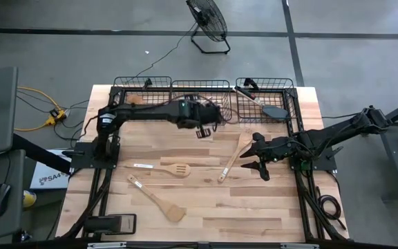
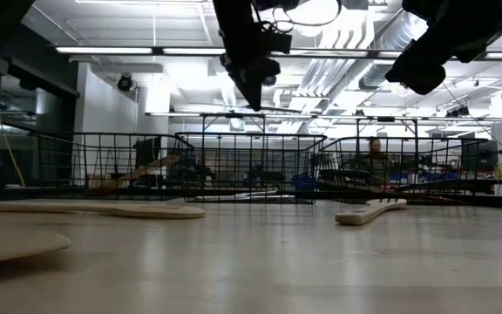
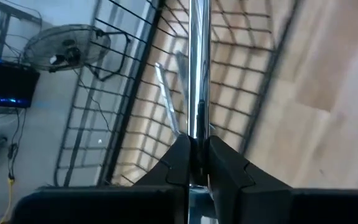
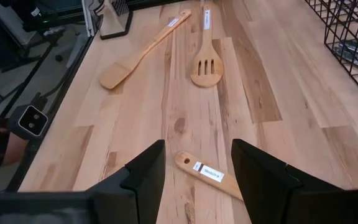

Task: Pick & Place Kitchen Items
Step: Put the silver table knife into the middle mesh basket

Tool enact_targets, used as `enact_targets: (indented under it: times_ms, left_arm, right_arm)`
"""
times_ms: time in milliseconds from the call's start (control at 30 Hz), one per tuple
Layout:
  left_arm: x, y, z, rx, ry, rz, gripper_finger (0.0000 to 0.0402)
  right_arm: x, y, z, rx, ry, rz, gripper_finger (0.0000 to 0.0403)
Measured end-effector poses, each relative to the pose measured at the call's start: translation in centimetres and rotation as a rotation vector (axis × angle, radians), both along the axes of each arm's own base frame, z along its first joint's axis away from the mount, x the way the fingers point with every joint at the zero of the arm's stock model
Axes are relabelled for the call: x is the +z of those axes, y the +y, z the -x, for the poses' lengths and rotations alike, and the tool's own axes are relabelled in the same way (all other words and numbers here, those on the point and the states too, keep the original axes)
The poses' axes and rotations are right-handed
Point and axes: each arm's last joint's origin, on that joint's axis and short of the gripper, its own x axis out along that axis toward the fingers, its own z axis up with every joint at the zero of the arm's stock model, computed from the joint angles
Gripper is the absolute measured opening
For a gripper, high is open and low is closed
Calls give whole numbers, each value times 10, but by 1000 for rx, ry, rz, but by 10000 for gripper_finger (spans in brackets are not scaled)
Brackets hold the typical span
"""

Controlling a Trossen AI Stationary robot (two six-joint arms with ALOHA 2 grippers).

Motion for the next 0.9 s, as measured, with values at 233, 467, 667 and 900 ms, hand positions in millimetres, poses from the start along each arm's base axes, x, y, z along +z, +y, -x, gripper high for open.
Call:
enact_targets:
  times_ms: [233, 467, 667, 900]
  left_arm:
    - [3, 45, 2, 27, -47, 3, 29]
    - [0, 84, 3, 55, -142, 98, 29]
    - [-30, 111, -11, 53, -184, 168, 29]
    - [-54, 126, -15, 97, -167, 208, 29]
  right_arm:
    - [0, 0, 0, -6, -1, 5, 176]
    - [0, -2, 0, -61, -9, 38, 176]
    - [1, -4, -1, -132, -23, 74, 176]
    - [3, -5, -2, -158, -49, 58, 176]
